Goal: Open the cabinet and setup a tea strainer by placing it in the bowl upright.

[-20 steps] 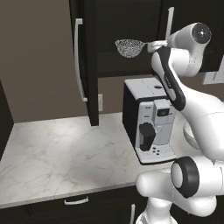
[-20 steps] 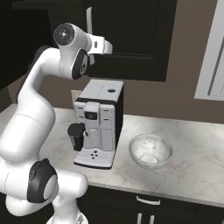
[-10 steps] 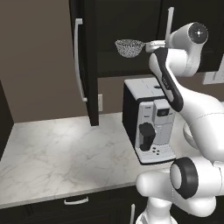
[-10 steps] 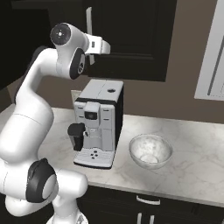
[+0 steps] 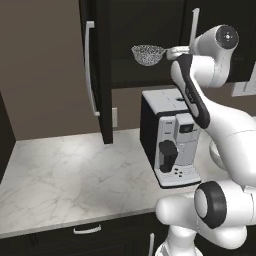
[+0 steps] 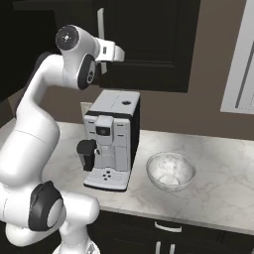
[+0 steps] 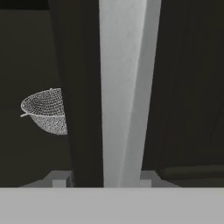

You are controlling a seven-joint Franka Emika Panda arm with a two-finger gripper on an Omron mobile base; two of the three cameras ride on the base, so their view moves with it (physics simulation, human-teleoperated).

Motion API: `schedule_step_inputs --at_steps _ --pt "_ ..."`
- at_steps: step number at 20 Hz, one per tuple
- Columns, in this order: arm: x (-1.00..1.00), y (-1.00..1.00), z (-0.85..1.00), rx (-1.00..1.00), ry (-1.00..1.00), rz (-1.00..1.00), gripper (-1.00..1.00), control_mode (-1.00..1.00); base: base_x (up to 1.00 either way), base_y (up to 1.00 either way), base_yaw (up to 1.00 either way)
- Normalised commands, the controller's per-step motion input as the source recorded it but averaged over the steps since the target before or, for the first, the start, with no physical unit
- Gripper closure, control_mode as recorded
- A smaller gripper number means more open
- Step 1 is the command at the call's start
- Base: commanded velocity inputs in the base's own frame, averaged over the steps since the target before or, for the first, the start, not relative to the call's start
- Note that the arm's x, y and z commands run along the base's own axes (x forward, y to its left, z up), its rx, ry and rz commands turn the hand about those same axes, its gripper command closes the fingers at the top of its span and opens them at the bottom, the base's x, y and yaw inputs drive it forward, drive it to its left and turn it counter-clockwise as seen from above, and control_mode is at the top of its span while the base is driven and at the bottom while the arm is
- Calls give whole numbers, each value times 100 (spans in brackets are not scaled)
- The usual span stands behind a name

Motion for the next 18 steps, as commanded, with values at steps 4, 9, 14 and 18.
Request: schedule_step_inputs --at_steps 4,9,14,18 --pt "-59 -25 7 0 2 0 100 -100 0 0 0" --pt "-90 -42 17 0 5 0 100 -100 0 0 0" --pt "-100 -52 12 0 5 0 100 -100 0 0 0" --pt "-88 -79 9 5 9 0 100 -100 0 0 0"
